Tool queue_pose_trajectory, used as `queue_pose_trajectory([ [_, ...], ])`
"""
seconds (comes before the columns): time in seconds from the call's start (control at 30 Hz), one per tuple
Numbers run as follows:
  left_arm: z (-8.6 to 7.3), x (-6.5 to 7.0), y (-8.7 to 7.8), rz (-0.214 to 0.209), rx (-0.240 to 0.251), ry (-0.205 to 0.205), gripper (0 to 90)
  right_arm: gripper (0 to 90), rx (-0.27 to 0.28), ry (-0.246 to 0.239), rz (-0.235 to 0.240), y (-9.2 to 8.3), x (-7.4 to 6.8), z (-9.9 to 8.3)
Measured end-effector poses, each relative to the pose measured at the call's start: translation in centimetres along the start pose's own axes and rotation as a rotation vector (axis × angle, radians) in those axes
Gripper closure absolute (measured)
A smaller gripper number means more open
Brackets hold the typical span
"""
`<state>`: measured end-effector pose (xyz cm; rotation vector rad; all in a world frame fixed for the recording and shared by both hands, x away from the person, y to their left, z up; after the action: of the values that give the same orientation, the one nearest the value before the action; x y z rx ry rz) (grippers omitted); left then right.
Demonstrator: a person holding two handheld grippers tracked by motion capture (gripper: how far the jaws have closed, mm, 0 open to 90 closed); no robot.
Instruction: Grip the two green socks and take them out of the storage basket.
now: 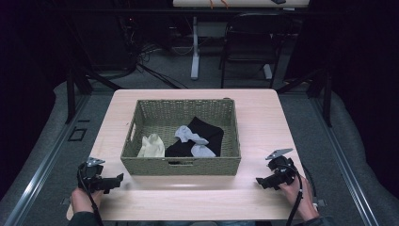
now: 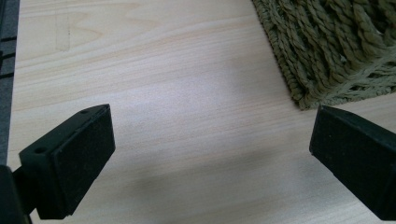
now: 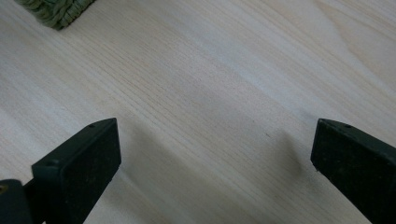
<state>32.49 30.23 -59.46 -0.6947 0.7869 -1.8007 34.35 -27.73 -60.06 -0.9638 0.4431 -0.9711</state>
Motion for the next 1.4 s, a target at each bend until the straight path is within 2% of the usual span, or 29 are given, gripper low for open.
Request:
queue_pose_trajectory([
  [0.03, 0.0, 0.0, 0.0, 0.0, -0.004, 0.002, 0.1, 0.9, -0.017, -0.022, -0.002, -0.2, 0.1, 0.0],
  [0.3, 0.0, -0.1, -0.1, 0.008, -0.005, 0.006, 0.2, 1.0, -0.018, -0.022, -0.004, -0.2, 0.1, 0.0],
  [0.63, 0.3, 0.0, -0.5, 0.016, 0.012, -0.01, 0.2, 1.2, -0.011, -0.02, 0.006, -0.1, 0.2, 0.0],
  [0.7, 0.5, 0.1, -0.7, 0.013, 0.021, -0.013, 0.2, 1.3, -0.014, -0.024, 0.005, -0.1, 0.3, -0.1],
  [0.77, 0.5, 0.2, -1.1, 0.0, 0.033, -0.041, 1.1, 1.3, -0.014, -0.022, -0.006, -0.1, 0.3, 0.1],
  [0.87, 0.6, 0.1, -1.4, -0.001, 0.031, -0.045, 1.2, 1.4, -0.009, -0.026, -0.004, 0.1, 0.0, 0.1],
  [0.9, 1.0, -0.1, -1.8, -0.009, 0.045, -0.046, 1.1, 1.4, -0.028, -0.04, -0.002, 0.2, -0.1, 0.0],
  [1.0, 1.3, -0.1, -2.2, -0.018, 0.053, -0.05, 1.1, 1.5, -0.03, -0.032, -0.008, -0.1, -0.1, -0.2],
  [1.1, 1.7, 0.0, -3.0, -0.028, 0.069, -0.048, 0.8, 1.6, -0.016, -0.024, -0.03, -0.6, 0.1, -0.5],
  [1.23, 2.4, 0.1, -3.8, -0.039, 0.088, -0.046, 0.1, 1.6, -0.014, -0.011, -0.014, -0.5, 0.2, -0.5],
  [1.3, 3.0, 0.4, -4.4, -0.056, 0.096, -0.048, 0.1, 1.7, -0.031, -0.034, -0.022, -0.3, 0.2, -0.3],
  [1.37, 3.2, 0.6, -4.6, -0.058, 0.099, -0.047, 0.1, 1.7, -0.022, -0.027, -0.012, -0.2, 0.0, -0.2],
  [1.4, 3.5, 1.1, -5.1, -0.069, 0.103, -0.033, 0.1, 1.7, -0.028, -0.041, -0.021, -0.3, 0.1, -0.2],
])
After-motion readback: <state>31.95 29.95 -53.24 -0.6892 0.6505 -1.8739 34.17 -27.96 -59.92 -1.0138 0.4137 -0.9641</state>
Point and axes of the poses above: each handheld gripper's, and its own axes: y roughly forward along the jaws, z roughly out of its top, x roughly to its right, the point moved 4 cm from there along y, roughly forward along the jaws, and after that the axes turned 6 degrees about -z, right-handed, at the moved point
